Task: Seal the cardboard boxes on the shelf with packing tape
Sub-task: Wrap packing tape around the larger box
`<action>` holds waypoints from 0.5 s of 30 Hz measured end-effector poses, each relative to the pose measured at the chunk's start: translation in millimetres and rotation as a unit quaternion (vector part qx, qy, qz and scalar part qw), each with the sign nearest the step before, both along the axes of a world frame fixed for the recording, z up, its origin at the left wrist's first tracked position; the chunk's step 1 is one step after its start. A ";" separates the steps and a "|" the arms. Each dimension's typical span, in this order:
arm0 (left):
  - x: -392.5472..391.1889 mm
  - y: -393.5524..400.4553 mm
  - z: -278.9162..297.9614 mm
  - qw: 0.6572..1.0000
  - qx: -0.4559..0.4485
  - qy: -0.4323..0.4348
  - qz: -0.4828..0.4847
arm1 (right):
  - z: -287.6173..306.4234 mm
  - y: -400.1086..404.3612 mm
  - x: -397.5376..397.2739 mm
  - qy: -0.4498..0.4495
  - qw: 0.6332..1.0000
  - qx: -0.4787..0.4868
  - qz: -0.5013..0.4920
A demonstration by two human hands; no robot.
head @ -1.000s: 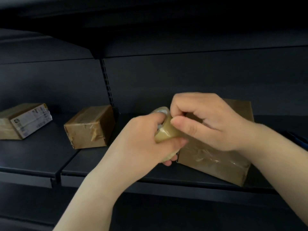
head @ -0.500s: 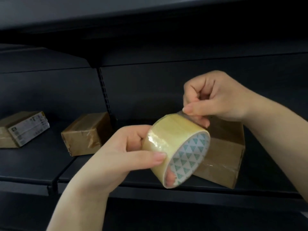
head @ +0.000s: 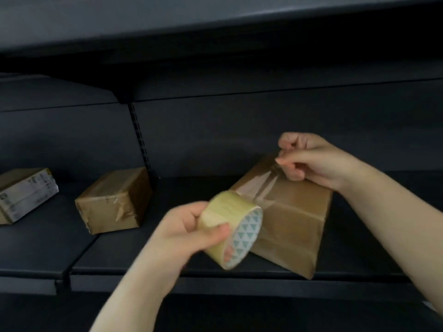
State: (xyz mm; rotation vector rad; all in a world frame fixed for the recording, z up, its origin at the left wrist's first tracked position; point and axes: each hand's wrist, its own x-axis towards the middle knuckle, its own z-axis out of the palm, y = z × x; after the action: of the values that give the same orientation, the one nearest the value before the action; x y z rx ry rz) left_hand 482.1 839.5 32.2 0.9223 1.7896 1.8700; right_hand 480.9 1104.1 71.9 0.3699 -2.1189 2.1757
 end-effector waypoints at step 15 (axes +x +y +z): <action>-66.9 -65.4 69.3 0.997 -0.055 0.039 0.041 | 26.9 -56.8 12.0 0.010 0.989 -0.014 -0.144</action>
State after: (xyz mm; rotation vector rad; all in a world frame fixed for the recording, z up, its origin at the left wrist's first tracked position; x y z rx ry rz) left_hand 415.2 774.1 101.5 0.9050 1.9832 1.7872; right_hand 492.9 1047.3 98.7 0.0754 -1.9863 2.0256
